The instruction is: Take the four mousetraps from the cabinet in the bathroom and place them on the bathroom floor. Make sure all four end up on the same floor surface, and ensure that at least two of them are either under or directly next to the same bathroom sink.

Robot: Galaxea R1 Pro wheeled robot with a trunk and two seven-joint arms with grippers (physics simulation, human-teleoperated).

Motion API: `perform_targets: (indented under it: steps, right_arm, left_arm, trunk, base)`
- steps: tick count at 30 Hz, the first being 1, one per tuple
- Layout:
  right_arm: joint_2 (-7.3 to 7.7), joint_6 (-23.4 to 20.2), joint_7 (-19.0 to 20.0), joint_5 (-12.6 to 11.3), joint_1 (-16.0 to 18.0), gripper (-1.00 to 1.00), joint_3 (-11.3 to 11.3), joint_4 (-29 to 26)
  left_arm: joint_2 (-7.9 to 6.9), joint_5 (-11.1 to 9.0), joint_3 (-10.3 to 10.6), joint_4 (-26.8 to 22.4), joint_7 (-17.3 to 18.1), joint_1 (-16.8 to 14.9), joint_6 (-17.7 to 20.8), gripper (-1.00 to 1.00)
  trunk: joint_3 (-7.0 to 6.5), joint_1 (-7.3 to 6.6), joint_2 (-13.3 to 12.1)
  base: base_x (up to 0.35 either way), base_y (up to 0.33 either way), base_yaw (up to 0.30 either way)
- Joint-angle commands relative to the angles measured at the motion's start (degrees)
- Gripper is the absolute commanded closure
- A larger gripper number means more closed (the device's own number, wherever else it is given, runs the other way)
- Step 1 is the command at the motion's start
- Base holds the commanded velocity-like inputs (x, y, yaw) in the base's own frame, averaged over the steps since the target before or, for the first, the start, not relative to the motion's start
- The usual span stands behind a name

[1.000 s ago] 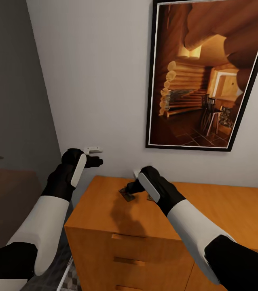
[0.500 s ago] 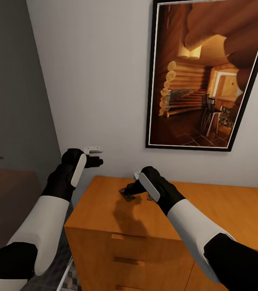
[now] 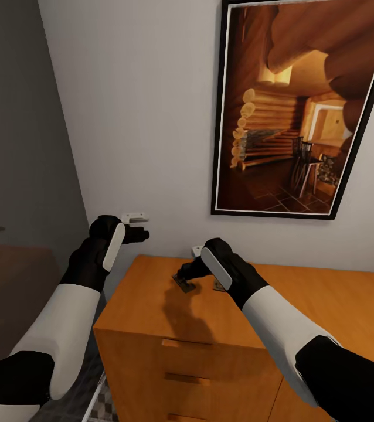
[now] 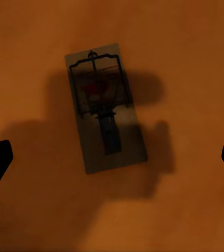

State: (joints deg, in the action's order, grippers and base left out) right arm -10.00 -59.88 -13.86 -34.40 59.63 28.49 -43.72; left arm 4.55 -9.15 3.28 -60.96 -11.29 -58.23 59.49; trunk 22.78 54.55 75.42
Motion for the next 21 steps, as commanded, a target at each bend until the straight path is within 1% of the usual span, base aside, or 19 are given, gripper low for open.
perform_targets:
  steps: [1,6,13,21]
  right_arm:
    - [0.0,-0.12,-0.41,-0.58,0.06,-1.0,0.09,-0.09]
    - [0.0,-0.12,0.07,-0.58,0.09,-1.0,0.08,-0.22]
    - [0.0,-0.12,0.35,-0.58,0.08,-1.0,0.07,-0.3]
    - [0.0,-0.12,0.39,-0.61,0.1,-1.0,0.07,-0.31]
  left_arm:
    - [-0.02,-0.6,0.06,-0.04,-0.57,-0.05,0.18,-1.0]
    - [-0.05,-0.6,0.06,0.01,-0.57,-0.05,0.17,-1.0]
    - [-0.11,-0.6,0.06,0.05,-0.57,-0.05,0.11,-1.0]
    - [-0.08,-0.6,0.06,0.05,-0.57,-0.05,0.1,-1.0]
  trunk:
    - [0.07,0.0,0.04]
    - [0.07,0.0,0.04]
    - [0.07,0.0,0.04]
    - [0.07,0.0,0.04]
  base:
    - [0.0,0.0,0.0]
    - [0.051,0.0,0.0]
    - [0.12,0.0,0.0]
    - [0.032,0.0,0.0]
